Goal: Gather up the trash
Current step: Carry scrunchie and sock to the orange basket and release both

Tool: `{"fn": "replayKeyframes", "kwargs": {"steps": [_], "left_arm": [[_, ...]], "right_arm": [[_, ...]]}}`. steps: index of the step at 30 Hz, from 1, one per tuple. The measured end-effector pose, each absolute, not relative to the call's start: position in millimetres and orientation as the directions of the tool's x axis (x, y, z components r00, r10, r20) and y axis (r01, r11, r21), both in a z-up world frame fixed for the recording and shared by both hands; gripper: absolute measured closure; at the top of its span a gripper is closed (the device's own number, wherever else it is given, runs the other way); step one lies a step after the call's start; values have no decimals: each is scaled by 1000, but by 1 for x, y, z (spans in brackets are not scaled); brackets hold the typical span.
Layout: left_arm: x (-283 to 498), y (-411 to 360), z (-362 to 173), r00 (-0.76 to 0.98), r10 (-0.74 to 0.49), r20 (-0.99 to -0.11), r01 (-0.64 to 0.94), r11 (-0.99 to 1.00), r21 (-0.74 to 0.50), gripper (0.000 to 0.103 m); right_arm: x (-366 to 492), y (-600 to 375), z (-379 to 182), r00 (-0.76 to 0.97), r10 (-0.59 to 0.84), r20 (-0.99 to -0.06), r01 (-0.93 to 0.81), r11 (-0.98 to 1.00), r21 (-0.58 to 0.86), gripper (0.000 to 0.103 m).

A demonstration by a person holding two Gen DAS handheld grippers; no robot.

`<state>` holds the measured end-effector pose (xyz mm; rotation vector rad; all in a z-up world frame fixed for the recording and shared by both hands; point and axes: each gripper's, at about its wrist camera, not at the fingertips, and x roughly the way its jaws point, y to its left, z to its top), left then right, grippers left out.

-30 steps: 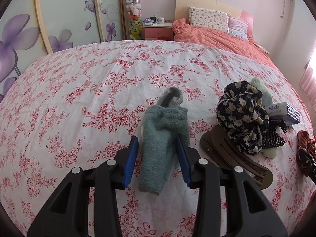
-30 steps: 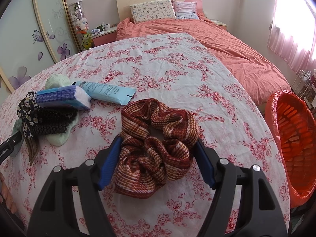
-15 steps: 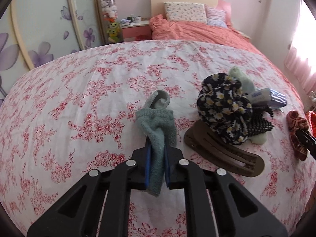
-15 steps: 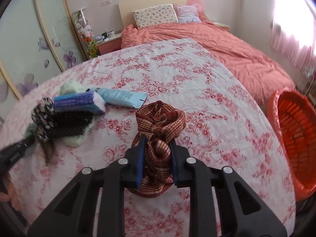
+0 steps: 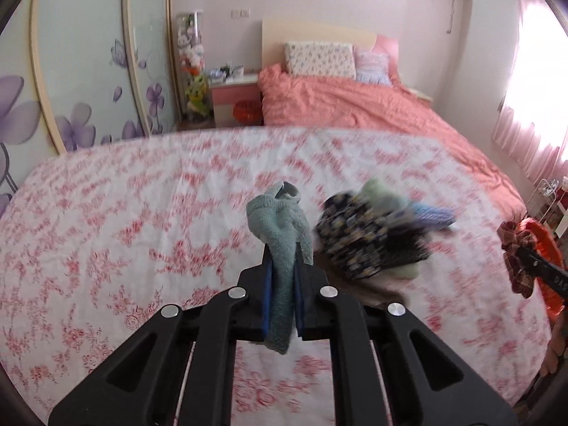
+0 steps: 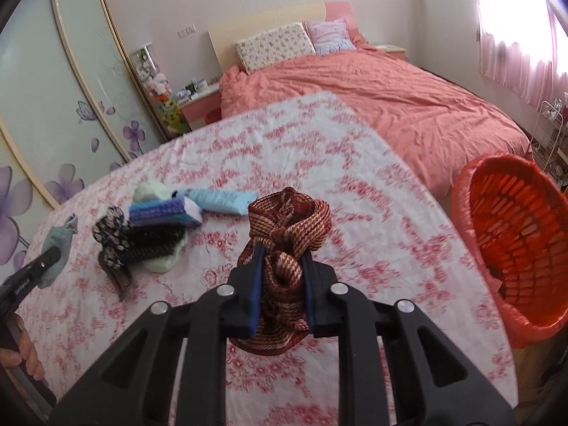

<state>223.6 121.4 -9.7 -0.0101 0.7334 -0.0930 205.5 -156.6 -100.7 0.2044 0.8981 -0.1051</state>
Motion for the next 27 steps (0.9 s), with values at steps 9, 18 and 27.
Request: {"fn": "replayKeyframes", "kwargs": {"steps": [9, 18, 27], "left_arm": [[196, 37, 34, 764, -253, -593, 253, 964, -85, 93], [184, -83, 34, 676, -459, -577, 470, 871, -143, 93], [179, -179, 23, 547, -610, -574, 628, 752, -201, 93]], "right_arm": [[162, -211, -57, 683, -38, -729, 193, 972, 131, 84], [124, -289, -31, 699, -142, -700, 304, 946, 112, 84], [98, -370, -18, 707, -219, -672, 431, 887, 164, 83]]}}
